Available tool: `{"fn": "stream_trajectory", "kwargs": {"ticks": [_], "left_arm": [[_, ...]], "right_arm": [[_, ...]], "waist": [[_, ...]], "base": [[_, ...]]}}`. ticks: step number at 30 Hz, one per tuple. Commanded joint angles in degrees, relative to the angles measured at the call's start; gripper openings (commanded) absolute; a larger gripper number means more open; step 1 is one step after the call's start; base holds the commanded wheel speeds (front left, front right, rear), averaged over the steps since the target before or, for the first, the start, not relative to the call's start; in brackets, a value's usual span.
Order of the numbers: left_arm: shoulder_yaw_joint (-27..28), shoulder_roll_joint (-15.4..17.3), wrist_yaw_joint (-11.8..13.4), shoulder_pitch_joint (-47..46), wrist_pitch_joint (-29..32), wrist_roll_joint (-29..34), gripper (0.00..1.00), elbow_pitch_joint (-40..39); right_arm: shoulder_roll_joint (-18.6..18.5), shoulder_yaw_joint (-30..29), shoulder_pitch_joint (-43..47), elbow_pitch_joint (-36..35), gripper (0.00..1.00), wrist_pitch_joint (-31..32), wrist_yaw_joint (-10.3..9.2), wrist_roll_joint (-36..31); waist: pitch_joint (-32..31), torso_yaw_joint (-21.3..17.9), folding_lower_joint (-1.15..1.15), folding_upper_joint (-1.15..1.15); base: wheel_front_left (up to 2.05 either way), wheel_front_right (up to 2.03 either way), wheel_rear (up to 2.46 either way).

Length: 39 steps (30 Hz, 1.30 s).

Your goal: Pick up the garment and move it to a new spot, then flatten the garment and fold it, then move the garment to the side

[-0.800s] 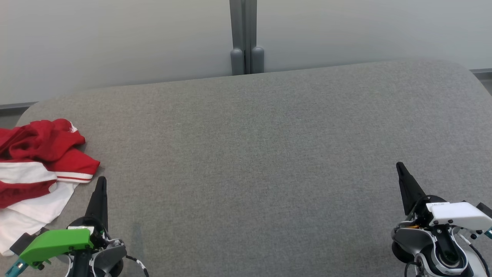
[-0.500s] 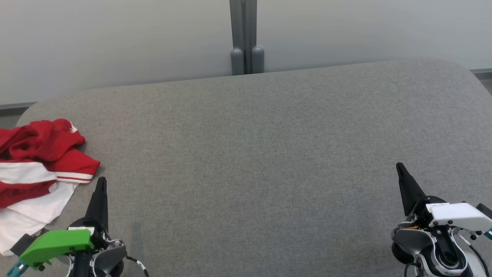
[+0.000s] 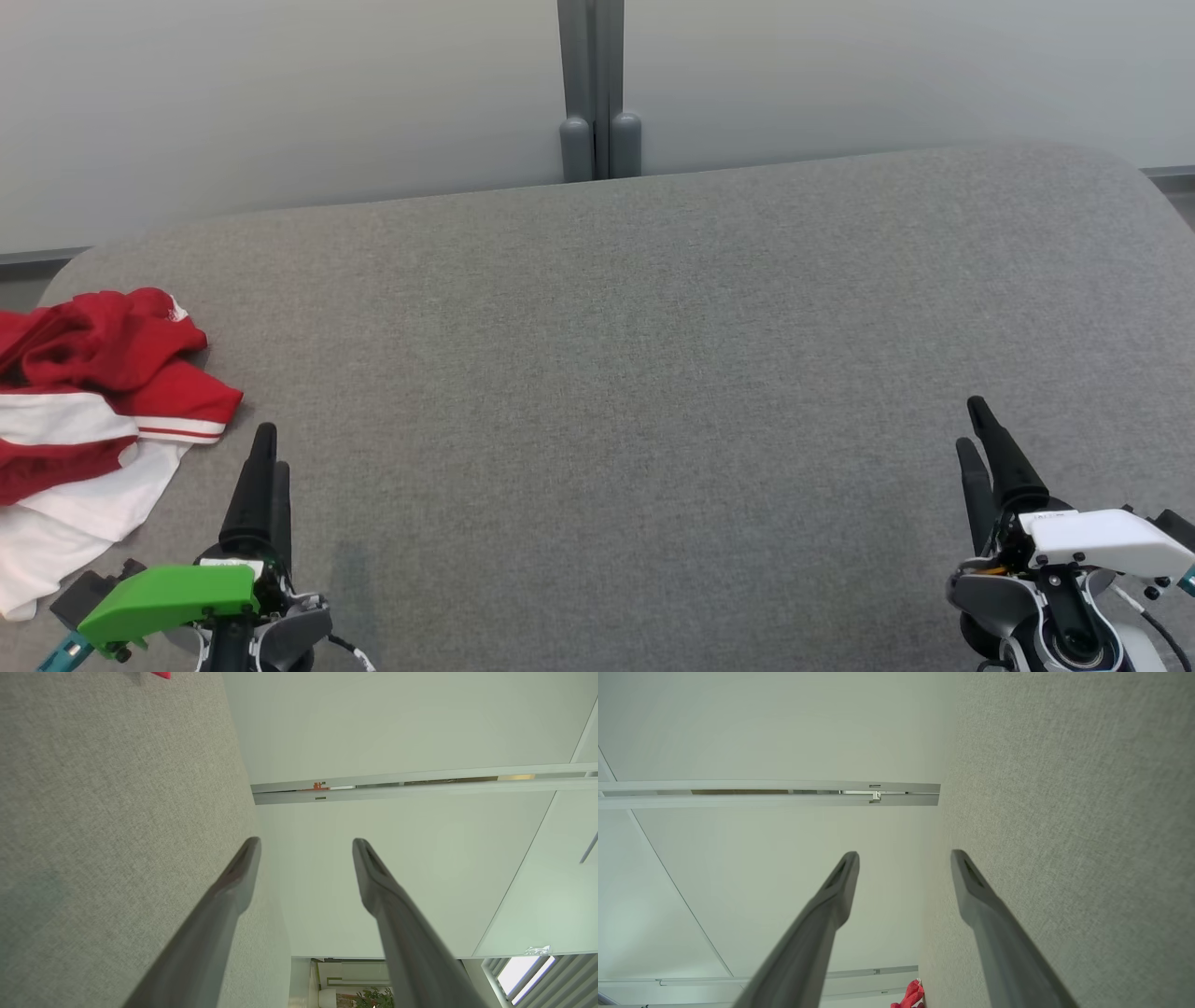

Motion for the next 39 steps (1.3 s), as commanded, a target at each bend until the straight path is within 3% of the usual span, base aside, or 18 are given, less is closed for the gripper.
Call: {"fn": "stream_trajectory", "kwargs": {"ticks": [1,22,39], "left_arm": [[-0.88,1.13,-0.03,-1.97,-0.74,1.69,1.0,-1.54],[-2.6,2.04,-0.02,-2.27,-5.74,23.93,1.0,-4.45],[-4.88,3.05,-0.01,-2.32,-8.96,37.64,1.0,-4.56]], "right_arm": [[-0.62,-0.05,-1.09,-1.66,1.0,-0.7,0.02,-2.22],[-2.22,2.82,-1.03,-5.5,1.0,-5.65,0.02,-29.77],[-2.25,3.92,-1.01,-7.54,1.0,-7.82,0.03,-46.09]], "waist": [[-0.02,0.02,0.0,0.0],[-0.08,0.12,0.0,0.0],[-0.13,0.18,0.0,0.0]], "base": [[0.0,0.0,0.0],[0.0,0.0,0.0],[0.0,0.0,0.0]]}}
